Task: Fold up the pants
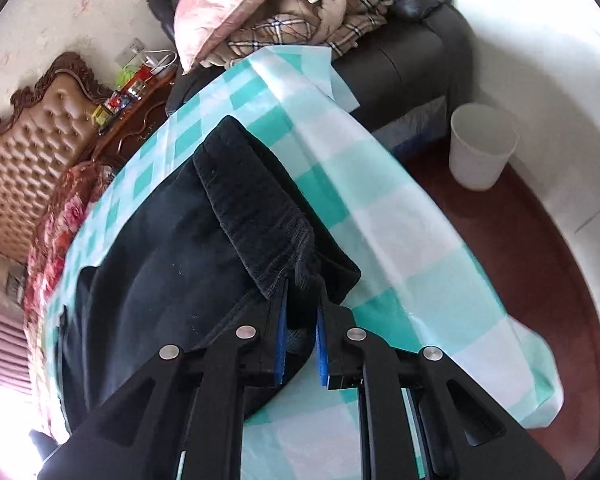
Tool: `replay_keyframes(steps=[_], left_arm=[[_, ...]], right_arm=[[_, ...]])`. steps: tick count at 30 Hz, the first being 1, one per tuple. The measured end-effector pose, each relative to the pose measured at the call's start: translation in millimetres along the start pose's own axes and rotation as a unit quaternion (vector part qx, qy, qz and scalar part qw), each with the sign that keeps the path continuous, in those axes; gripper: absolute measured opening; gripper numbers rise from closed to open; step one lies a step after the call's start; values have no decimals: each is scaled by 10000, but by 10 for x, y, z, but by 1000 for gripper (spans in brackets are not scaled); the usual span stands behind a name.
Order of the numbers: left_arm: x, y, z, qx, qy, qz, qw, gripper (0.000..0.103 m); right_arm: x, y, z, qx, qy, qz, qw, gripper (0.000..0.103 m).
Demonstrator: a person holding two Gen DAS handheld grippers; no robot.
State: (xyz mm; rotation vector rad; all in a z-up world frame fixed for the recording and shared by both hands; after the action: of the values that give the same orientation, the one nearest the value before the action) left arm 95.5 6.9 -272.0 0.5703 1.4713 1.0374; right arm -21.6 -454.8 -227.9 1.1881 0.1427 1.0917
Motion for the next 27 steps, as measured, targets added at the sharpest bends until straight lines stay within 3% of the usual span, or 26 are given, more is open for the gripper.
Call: replay_keyframes(steps=[1,3,5,8,9,14,19,21,24,25,27], left_arm=[[-28,50,46,-143,-159,145,9997,40],[-122,276,214,-611,-685,585,9941,54],[-196,427,415,-954,-1039,1026,9847,58],[-404,581,1022,-1749,-1652,1736,9550,59],[-446,562,1213,-1846,-1735,1936,9478,61],[-767,-77,2187,-1569,-2041,2808,9246,62],[-547,-609,2569,-1065,-1851,3918,8949,61],[-418,-619,2596,-1024,-1767,4096,8891,51],[-353,-609,2626,-1041,-1780,3952,8951,26],[-352,-548,2640,-1075,-1751,3785,9025,9],[-381,-235,2656,-1369,-1624,3447,9144,8]], right_arm=[[9,-6,-1,-2,83,-69,9999,12],[13,-18,0,-6,101,-91,9999,12],[30,-22,-12,-12,62,-69,10000,12],[29,-26,-15,-16,92,-84,9999,13],[36,-28,-19,-15,100,-86,9999,13],[-2,-22,-23,-16,90,-67,9999,13],[13,0,-28,-56,377,-342,9987,14],[22,13,-37,-65,499,-492,9975,22],[33,9,-22,-88,575,-592,9966,30],[41,6,-9,-113,591,-597,9964,29],[54,14,-9,-137,531,-522,9971,20]])
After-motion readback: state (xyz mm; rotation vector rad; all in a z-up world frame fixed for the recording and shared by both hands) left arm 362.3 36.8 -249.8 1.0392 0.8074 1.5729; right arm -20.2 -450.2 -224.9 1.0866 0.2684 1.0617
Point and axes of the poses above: each gripper's, at about its wrist camera, not at the fingertips, and y roughly against the way its jaws point, x to its left, z to its top, the point moved 10 cm from there along -y, roughly the way its jaws point, and after that the axes turned 8 degrees about z, right-handed, at the moved point
